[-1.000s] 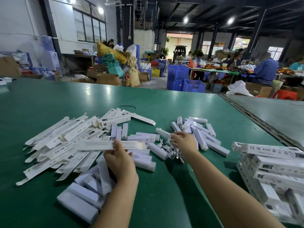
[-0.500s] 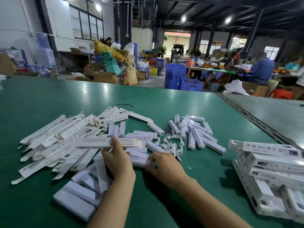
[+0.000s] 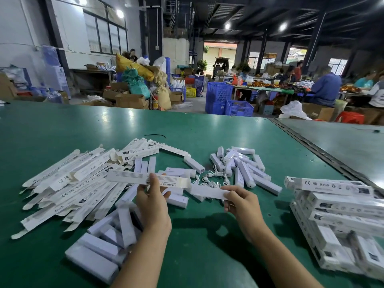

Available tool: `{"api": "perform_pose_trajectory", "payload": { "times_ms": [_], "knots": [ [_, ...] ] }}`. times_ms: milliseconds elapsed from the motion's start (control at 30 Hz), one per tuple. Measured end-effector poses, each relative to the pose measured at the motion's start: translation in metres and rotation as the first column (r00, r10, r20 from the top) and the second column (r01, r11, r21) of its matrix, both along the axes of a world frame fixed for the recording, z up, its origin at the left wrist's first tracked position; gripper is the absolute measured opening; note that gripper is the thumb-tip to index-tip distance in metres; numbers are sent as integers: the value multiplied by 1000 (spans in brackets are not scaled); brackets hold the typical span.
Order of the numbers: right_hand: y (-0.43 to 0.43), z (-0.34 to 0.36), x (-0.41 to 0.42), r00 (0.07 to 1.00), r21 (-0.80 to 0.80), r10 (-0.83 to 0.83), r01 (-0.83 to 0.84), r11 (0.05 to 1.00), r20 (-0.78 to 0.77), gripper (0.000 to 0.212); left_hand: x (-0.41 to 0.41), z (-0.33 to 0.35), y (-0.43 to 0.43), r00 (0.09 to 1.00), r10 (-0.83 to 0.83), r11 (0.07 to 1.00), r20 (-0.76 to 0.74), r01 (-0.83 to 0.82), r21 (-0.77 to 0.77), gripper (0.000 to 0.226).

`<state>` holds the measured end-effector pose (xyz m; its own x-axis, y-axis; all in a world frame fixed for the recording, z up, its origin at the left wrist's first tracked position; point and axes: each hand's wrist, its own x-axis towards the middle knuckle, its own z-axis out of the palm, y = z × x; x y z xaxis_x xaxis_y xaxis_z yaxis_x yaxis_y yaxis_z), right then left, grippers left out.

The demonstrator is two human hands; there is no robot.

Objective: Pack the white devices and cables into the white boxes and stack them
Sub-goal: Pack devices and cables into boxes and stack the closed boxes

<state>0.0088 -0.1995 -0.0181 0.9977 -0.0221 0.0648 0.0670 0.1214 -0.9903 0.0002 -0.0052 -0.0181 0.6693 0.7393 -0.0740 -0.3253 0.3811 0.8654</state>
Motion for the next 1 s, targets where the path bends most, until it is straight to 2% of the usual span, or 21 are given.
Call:
{"api": "perform_pose_trajectory", "payload": {
  "times_ms": [100,367,633,867,1000],
  "knots": [
    [3,-1,0,999,112,28,-24,993,-36,16,-1,1,-4,999,-43,999,10,43,-26,18],
    [2,-4,0,1000,86,-6,8,996,-23,13,-3,4,-11,993,-107,992,46,110,-60,23],
    [1,-2,-1,999,171,-54,54,984,-5,15,-5,5,-12,993,-105,992,61,109,-67,29],
    [7,-2,-6,1000,90,-15,16,996,-14,11,-7,10,-15,988,-96,987,125,110,-116,33],
    [4,-1,-5,1000,-18,-11,12,1000,10,11,-8,11,-16,987,-99,990,123,110,-88,34]
  ]
}}
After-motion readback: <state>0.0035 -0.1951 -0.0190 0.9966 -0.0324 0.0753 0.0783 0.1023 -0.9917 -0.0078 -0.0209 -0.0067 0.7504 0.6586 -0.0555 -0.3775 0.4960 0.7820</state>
